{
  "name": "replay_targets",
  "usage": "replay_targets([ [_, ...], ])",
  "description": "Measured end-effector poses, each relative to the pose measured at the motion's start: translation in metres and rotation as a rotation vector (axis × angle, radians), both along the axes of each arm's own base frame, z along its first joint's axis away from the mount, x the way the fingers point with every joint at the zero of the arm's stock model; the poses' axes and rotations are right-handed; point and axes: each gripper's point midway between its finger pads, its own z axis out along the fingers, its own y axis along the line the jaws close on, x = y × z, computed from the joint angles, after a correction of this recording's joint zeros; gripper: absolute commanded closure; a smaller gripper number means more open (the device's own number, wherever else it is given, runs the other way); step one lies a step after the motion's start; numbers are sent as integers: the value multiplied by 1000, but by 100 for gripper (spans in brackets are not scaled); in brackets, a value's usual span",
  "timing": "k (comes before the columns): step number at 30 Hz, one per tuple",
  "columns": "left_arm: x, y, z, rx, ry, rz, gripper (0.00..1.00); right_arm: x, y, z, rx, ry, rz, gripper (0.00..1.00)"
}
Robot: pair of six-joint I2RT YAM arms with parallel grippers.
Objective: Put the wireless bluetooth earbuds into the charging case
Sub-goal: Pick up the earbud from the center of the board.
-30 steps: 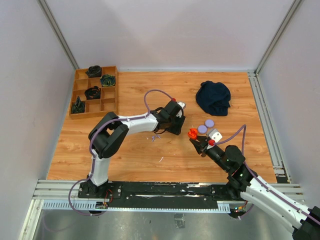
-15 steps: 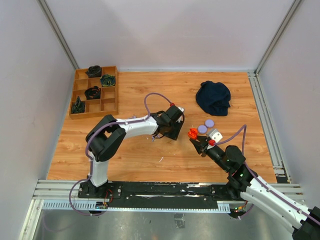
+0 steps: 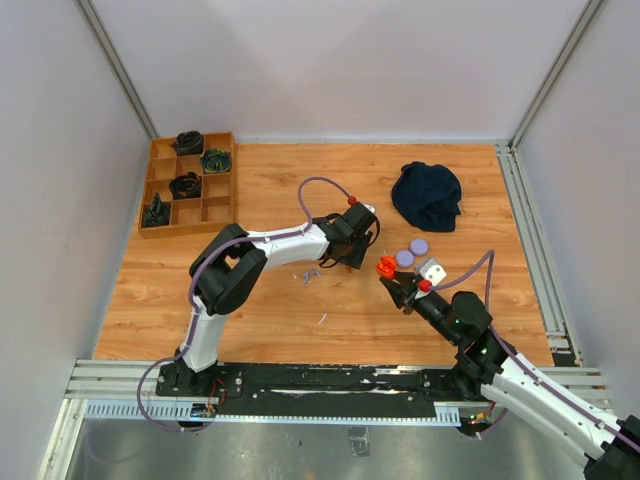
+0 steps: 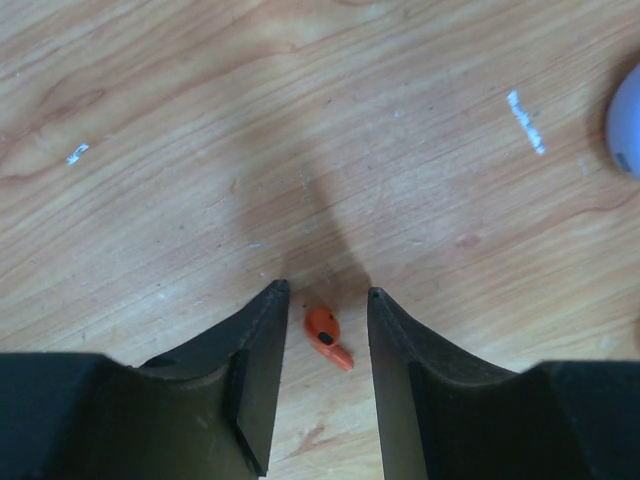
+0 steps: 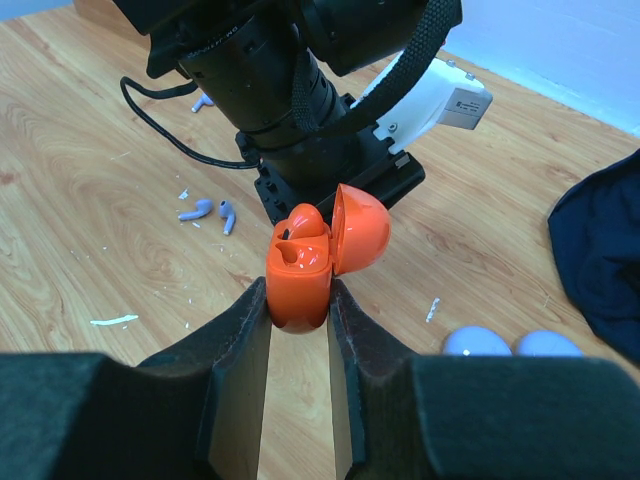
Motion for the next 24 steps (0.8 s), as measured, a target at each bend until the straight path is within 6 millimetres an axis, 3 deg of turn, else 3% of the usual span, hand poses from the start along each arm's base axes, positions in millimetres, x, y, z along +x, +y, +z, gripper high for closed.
replay_targets([
  [24, -5, 6, -5, 30, 30, 5, 69, 0, -1, 1, 2, -2, -5, 91],
])
